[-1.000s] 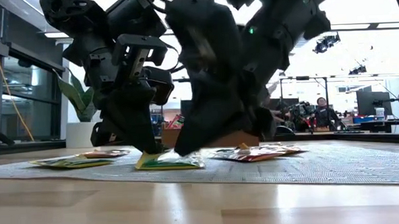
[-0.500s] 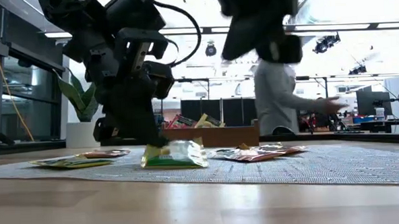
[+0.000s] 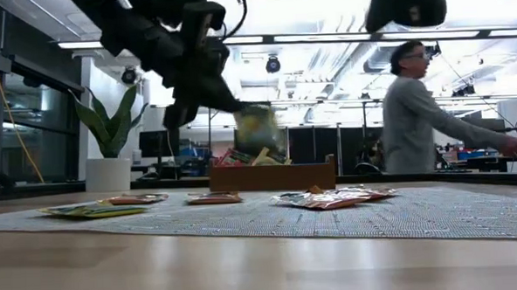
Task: Pick & Place Tea
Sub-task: Put the yellow tea bag into the middle section of the wooden organizer
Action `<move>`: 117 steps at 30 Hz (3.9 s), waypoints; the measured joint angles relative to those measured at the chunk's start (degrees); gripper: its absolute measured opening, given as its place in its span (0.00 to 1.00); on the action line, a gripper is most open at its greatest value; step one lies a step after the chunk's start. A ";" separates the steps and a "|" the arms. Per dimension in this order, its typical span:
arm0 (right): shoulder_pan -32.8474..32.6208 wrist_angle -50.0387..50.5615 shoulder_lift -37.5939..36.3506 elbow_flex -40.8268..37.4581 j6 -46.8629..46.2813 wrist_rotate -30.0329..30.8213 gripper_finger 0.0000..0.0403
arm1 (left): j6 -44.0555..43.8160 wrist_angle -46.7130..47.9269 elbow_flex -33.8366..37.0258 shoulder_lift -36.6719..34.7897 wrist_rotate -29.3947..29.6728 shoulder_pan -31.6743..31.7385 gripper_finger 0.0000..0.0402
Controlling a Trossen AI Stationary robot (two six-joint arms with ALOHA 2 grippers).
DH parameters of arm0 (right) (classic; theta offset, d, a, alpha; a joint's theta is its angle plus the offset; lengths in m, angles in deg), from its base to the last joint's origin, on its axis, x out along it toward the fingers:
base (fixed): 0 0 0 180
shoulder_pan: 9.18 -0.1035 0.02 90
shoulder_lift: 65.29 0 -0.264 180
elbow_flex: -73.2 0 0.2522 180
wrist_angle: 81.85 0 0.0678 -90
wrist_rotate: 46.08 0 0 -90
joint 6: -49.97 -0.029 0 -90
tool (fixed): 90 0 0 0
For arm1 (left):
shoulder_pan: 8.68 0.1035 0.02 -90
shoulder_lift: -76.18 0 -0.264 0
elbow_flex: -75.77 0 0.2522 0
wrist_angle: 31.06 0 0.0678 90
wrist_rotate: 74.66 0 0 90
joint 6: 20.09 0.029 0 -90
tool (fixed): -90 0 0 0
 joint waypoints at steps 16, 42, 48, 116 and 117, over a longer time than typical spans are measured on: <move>2.05 5.28 -11.95 -0.01 6.62 6.91 0.01 | 24.64 19.79 -24.10 2.60 -0.83 17.02 0.00; 1.92 14.01 -34.42 0.00 12.67 9.87 0.01 | 47.63 15.92 -26.46 16.33 -4.51 26.47 0.00; 1.92 16.91 -37.04 0.00 12.58 10.89 0.00 | 50.17 21.54 -33.79 21.26 -3.28 26.80 0.00; 1.92 19.43 -39.78 0.00 13.54 11.12 0.01 | 55.90 48.39 -54.76 28.31 3.96 26.74 0.38; 1.93 19.43 -39.78 0.00 13.53 11.15 0.00 | 55.88 50.11 -56.07 28.29 4.00 26.74 0.35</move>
